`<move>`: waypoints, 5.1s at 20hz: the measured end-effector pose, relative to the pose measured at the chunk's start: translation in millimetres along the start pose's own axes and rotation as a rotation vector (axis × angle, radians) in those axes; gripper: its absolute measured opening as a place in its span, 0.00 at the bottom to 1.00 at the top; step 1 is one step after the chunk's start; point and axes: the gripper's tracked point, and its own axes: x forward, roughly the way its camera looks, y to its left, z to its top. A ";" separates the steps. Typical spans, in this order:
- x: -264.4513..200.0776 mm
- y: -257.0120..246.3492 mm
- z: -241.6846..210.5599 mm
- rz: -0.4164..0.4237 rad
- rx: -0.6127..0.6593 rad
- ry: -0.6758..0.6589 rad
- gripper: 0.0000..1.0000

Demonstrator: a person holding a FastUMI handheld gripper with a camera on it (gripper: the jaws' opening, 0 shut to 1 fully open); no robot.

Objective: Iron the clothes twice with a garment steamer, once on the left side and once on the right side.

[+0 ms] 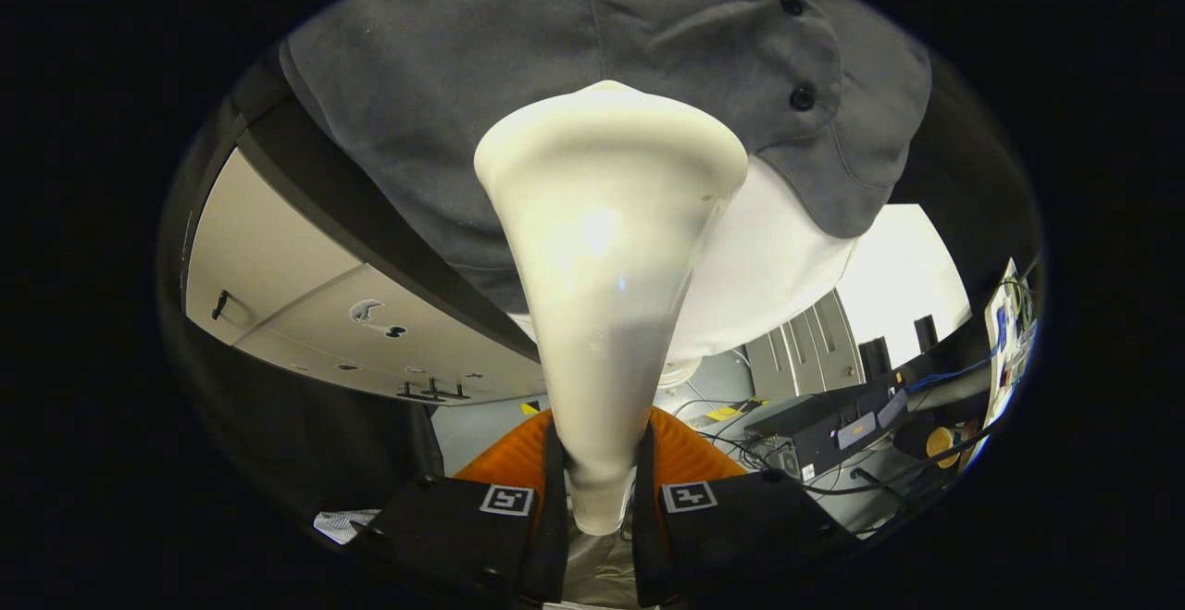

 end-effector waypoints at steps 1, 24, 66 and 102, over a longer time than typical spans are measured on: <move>-2.1 -0.3 -1.7 0.001 0.002 -0.002 0.37; -227.6 -39.4 155.1 -0.054 -0.038 -0.442 0.36; -243.3 -111.6 268.4 0.018 -0.066 -0.476 0.36; -69.5 -183.5 118.9 -0.018 -0.031 -0.136 0.37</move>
